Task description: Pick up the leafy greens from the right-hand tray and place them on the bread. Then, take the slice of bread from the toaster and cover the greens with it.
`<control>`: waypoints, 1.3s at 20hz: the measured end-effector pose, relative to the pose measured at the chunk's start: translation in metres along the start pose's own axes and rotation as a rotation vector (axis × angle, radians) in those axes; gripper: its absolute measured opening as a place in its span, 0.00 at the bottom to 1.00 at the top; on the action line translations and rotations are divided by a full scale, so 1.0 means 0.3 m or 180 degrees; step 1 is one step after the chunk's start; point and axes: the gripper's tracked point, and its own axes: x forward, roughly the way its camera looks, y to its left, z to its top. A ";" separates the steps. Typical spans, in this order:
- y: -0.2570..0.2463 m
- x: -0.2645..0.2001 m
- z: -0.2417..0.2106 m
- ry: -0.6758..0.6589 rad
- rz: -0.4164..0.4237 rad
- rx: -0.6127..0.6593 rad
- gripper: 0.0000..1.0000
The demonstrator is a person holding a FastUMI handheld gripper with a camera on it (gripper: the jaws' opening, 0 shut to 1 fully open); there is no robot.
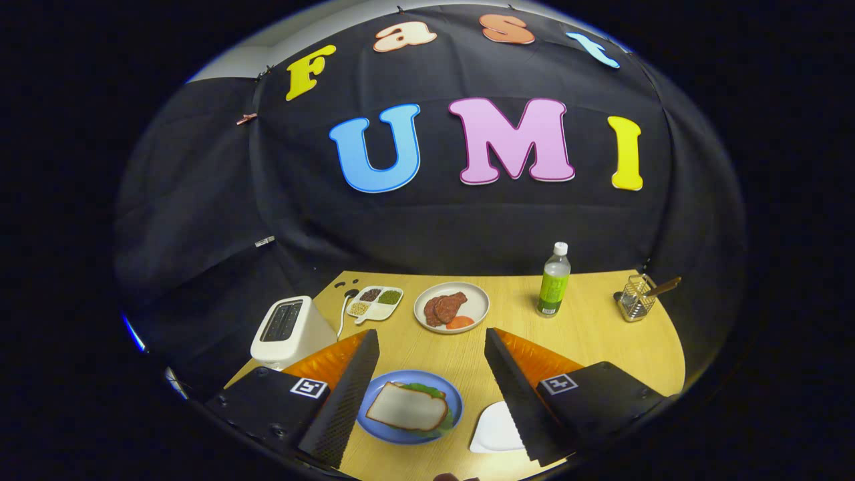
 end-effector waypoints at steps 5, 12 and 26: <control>-0.016 -0.084 0.119 -0.0282 -0.0074 -0.0133 0.99; -0.056 -0.228 0.261 -0.0739 -0.0341 -0.0488 0.99; -0.014 -0.376 0.271 -0.0991 -0.0462 -0.0657 0.98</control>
